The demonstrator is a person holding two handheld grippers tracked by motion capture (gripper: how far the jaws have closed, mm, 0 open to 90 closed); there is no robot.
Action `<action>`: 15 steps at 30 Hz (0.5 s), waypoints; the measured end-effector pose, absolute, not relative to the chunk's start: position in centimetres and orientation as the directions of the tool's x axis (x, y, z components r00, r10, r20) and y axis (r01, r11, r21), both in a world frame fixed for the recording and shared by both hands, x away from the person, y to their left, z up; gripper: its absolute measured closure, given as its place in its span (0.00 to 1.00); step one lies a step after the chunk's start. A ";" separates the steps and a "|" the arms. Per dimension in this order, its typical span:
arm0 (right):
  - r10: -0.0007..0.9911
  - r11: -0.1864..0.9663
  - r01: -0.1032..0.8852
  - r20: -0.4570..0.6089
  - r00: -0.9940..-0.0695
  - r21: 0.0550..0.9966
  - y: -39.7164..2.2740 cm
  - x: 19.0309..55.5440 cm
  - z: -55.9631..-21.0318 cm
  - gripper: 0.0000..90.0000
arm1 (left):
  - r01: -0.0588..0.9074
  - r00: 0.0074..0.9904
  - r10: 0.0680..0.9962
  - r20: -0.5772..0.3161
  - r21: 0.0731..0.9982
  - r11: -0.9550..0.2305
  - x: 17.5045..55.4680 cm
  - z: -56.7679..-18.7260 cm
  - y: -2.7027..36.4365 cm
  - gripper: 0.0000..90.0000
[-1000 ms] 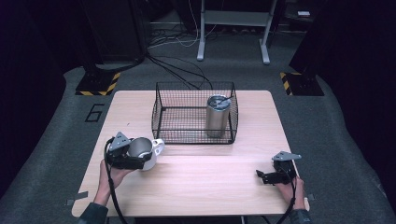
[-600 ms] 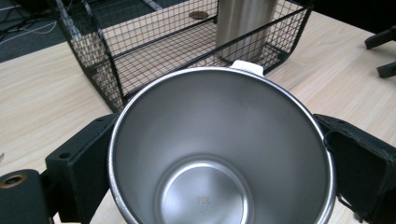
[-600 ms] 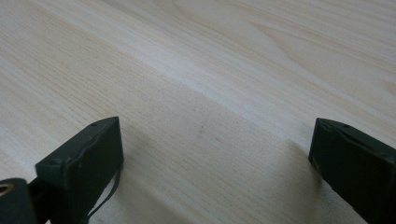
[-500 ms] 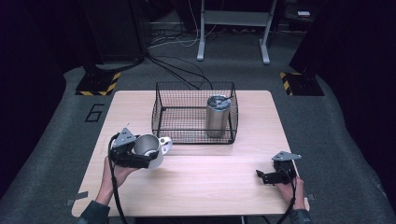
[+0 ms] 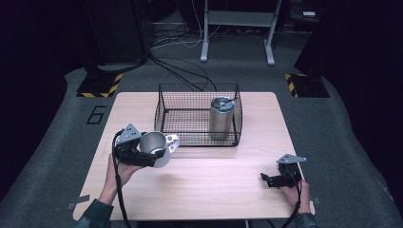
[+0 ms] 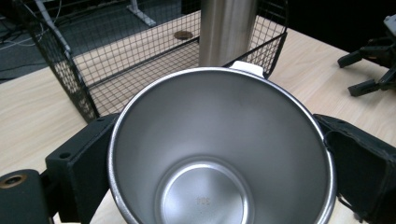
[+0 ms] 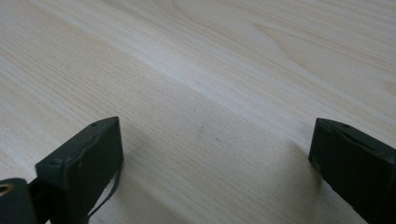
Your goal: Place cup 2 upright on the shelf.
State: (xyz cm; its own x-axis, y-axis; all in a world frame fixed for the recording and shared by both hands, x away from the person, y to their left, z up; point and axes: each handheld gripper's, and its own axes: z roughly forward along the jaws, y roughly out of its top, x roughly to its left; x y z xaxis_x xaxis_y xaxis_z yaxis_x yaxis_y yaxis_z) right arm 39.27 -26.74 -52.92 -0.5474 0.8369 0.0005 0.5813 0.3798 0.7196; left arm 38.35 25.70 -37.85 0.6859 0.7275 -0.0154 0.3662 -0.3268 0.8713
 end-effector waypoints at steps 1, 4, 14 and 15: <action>0.837 0.380 0.581 0.000 -0.547 0.720 -26.7 39.3 -52.9 0.03 | 0.364 0.686 0.727 -0.012 0.871 -0.330 38.4 -37.6 25.5 0.07; 0.837 0.380 0.581 0.000 -0.548 0.720 -26.7 39.3 -52.9 0.03 | 0.362 0.692 0.721 -0.010 0.870 -0.336 38.6 -37.1 25.2 0.07; 0.837 0.380 0.581 0.000 -0.548 0.720 -26.7 39.3 -52.9 0.03 | 0.344 0.705 0.709 0.000 0.874 -0.342 39.3 -35.8 24.0 0.07; 0.837 0.380 0.581 0.000 -0.548 0.720 -26.7 39.3 -52.9 0.03 | 0.340 0.704 0.710 0.002 0.876 -0.341 39.4 -35.7 23.9 0.07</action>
